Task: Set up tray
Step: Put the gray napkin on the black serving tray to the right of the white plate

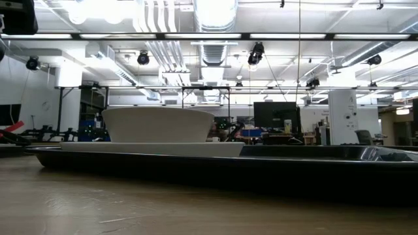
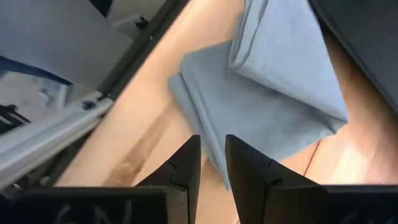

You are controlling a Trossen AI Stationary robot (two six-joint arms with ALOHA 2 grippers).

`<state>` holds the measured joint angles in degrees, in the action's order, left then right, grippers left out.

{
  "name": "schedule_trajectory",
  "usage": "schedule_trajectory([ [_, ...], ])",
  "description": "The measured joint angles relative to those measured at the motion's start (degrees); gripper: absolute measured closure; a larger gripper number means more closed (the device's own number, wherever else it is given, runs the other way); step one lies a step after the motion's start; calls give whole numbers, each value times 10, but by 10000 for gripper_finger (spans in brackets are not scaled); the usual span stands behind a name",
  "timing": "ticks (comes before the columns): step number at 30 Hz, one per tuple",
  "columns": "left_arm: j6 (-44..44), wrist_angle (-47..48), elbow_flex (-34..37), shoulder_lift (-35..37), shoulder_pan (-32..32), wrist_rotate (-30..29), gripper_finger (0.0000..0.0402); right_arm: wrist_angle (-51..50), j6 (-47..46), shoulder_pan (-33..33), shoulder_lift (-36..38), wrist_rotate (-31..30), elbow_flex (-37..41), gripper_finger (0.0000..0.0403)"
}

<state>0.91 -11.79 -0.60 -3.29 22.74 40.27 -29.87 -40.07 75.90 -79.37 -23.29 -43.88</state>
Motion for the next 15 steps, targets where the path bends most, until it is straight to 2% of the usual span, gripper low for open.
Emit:
schedule_trajectory([
  [6, 0, 0, 0, 0, 0, 0, 290, 0, 23, 0, -30, -18, 0, 335],
  [15, 0, 0, 0, 0, 0, 0, 290, 1, 45, 3, -26, -68, 0, 335],
])
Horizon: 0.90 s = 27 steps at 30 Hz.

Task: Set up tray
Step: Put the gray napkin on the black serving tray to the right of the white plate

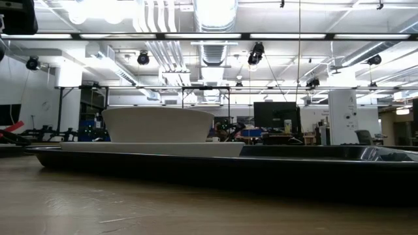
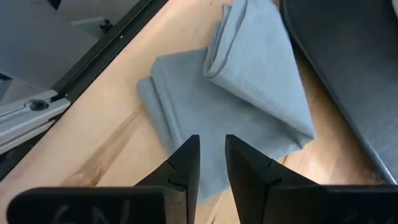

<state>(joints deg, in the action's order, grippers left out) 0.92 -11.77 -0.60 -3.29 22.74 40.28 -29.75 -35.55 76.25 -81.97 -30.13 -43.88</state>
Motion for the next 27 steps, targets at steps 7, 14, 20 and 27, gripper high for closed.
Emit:
schedule_trajectory([
  [7, 0, 0, 0, 0, 0, 0, 290, 0, -4, 0, 1, 27, 0, 335],
  [14, 0, 0, 0, 0, 0, 0, 290, 2, 2, 0, 1, 12, 0, 319],
  [20, 0, 0, 0, 0, 0, 0, 290, 12, 24, 0, 1, -16, 0, 254],
  [27, 0, 0, 0, 0, 0, 0, 290, 61, 164, 0, 1, -17, 0, 183],
])
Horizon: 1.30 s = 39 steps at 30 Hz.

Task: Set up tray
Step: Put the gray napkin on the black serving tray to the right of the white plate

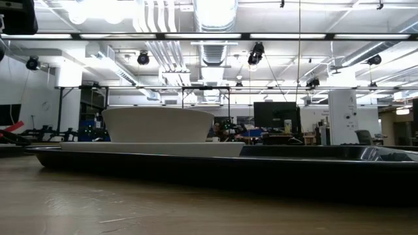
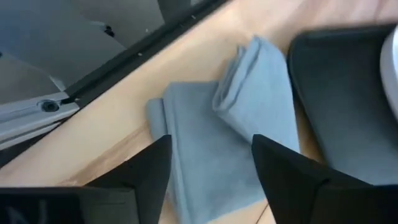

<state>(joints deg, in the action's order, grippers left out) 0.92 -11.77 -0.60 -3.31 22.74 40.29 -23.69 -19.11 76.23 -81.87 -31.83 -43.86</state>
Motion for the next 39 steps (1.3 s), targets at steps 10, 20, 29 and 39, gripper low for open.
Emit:
schedule_trajectory([
  [10, 0, 0, 0, 0, 0, 0, 290, 8, 88, -10, 0, -46, 4, 168],
  [20, 0, 0, 0, 0, 0, 0, 290, 93, 152, -24, -29, -49, 28, 168],
  [29, 0, 0, 0, 0, 0, 0, 290, 139, 185, -43, -127, -68, 15, 177],
  [39, 0, 0, 0, 0, 0, 0, 290, 136, 198, -50, -165, -136, -8, 181],
])
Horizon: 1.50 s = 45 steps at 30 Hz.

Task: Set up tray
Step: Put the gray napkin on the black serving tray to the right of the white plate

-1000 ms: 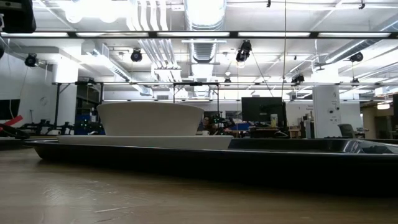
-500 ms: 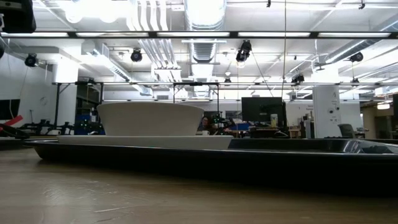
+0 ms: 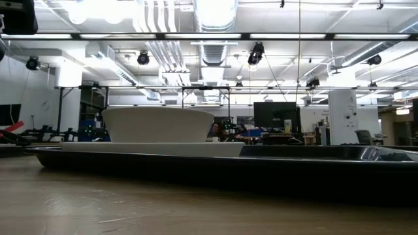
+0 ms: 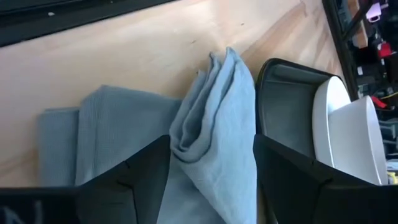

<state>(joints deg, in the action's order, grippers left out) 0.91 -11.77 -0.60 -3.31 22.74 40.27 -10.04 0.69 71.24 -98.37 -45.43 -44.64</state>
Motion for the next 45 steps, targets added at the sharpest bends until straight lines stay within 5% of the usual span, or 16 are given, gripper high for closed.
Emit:
schedule_trajectory([
  [14, 0, 0, 0, 0, 0, 0, 290, -4, 2, -11, 2, 5, 0, 194],
  [27, 0, 0, 0, 0, 0, 0, 290, -3, -29, -50, 2, 85, 1, 377],
  [33, 0, 0, 0, 0, 0, 0, 290, -10, 7, -50, 9, 107, -19, 388],
  [39, 0, 0, 0, 0, 0, 0, 290, -120, -14, -57, 38, 107, -80, 389],
  [45, 0, 0, 0, 0, 0, 0, 290, -273, -58, -75, 88, 44, -141, 390],
])
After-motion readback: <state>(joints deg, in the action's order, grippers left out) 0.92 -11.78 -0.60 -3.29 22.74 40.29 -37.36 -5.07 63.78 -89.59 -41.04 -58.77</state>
